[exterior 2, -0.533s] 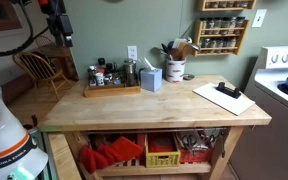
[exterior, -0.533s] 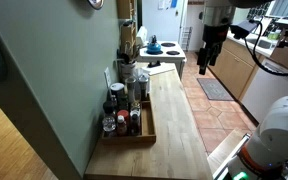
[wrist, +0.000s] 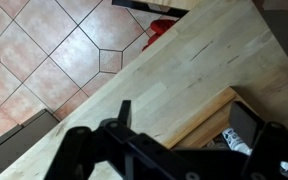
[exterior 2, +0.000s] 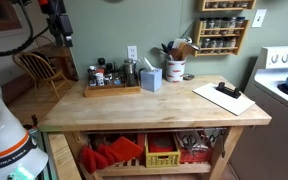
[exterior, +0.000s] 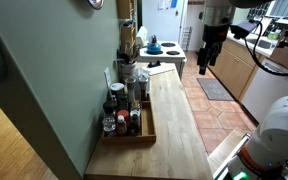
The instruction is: Move the brown bottle from the spice tray to the counter
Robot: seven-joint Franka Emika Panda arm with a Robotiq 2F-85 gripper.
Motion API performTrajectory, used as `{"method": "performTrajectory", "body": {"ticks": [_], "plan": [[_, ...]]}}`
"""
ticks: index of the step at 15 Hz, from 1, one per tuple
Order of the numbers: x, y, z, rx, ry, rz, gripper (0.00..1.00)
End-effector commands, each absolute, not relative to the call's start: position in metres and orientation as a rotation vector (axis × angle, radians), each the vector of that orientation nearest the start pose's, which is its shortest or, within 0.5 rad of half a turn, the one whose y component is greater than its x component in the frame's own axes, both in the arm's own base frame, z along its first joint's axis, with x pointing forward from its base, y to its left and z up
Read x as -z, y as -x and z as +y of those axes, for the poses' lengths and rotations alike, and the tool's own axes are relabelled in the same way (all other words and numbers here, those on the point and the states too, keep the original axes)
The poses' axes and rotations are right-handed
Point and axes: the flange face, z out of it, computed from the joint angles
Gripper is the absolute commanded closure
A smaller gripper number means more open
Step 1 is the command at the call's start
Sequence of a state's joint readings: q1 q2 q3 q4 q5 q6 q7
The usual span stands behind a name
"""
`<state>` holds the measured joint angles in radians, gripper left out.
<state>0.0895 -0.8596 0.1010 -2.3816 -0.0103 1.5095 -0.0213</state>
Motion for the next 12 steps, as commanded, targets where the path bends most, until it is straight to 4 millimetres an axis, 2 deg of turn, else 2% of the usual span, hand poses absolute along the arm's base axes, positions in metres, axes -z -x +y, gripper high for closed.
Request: {"method": "performTrajectory", "body": {"ticks": [1,3,7,10,12], "plan": [[-0.595,-0.277,0.065,0.000,3.212,-0.326,0.00],[-0.604,-0.273,0.102,0.074,3.224,-0.487,0.00],[-0.605,-0.255,0.187,0.195,3.146,-0.748,0.00],[-0.594,-0.237,0.234,0.285,3.077,-0.829,0.00],[-0.587,-0.233,0.258,0.368,3.007,-0.850,0.00]]}}
